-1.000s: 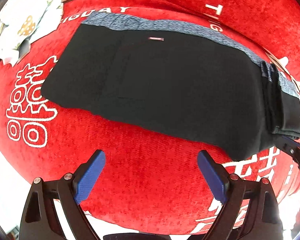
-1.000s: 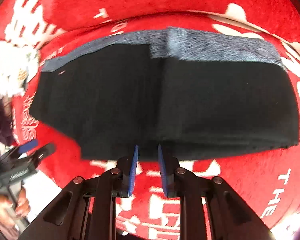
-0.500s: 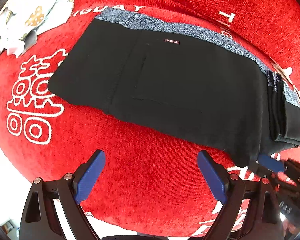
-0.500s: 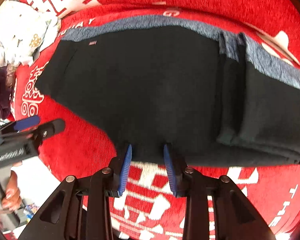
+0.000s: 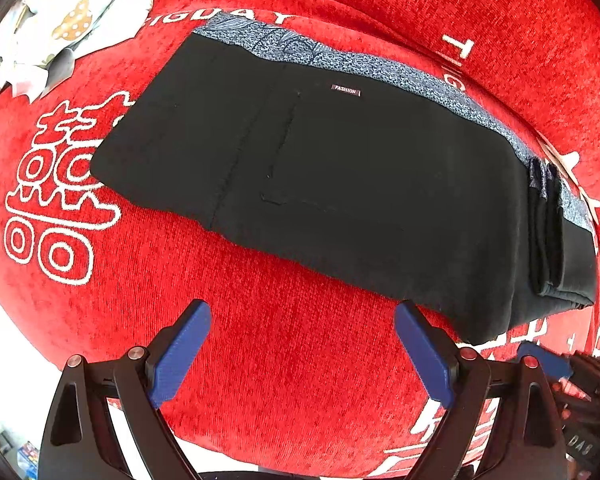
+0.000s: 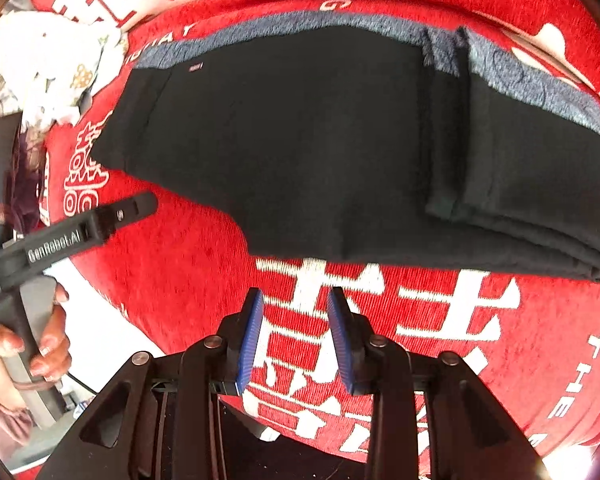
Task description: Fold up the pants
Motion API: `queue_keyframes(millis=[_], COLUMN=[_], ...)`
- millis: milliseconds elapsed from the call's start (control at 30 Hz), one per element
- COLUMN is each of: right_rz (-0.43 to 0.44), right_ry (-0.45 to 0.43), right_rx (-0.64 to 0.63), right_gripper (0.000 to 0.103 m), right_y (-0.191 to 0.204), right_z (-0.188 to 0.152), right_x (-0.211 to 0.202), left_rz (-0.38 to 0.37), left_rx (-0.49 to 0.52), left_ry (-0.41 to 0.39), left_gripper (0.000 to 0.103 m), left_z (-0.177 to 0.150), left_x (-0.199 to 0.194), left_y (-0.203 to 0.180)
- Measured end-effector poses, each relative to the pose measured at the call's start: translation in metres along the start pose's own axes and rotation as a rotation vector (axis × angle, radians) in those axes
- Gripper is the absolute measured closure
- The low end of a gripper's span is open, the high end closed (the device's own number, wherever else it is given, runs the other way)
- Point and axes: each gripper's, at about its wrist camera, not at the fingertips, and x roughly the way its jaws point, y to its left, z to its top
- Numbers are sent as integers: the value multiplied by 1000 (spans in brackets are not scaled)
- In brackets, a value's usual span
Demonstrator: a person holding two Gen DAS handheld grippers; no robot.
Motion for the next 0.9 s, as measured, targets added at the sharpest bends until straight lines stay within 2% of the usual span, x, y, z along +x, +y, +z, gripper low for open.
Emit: queue_keyframes(millis=[300,400,533,633,767,833,900], right_rz=[-36,-37,-38,-45,-49,-53,-54], right_ry=[-20,-2,-9,-5,-3,-4,-5], right_rx=[25,33,25,14,1,-5,-6], right_gripper=[59,59,53,52,48,46,45], right_y=[2,2,4,5,8,10,11], right_z=[28,31,30,31,32,33,33], right_x=[10,20,24,25,28,29,29], left_rz=[-2,-5,-13,-62,-143,-157,-203], left_rx=[-13,-18,-25,-54,-180,-210,-237], left_ry=[-6,-6,-6,-15,-24,-24,-15], left_gripper=[9,9,9,9,9,9,9], left_z=[10,12,15,18,25,28,29], left_x=[2,4,5,3,3,5,10], left_y=[13,19,26,40,77,90,100])
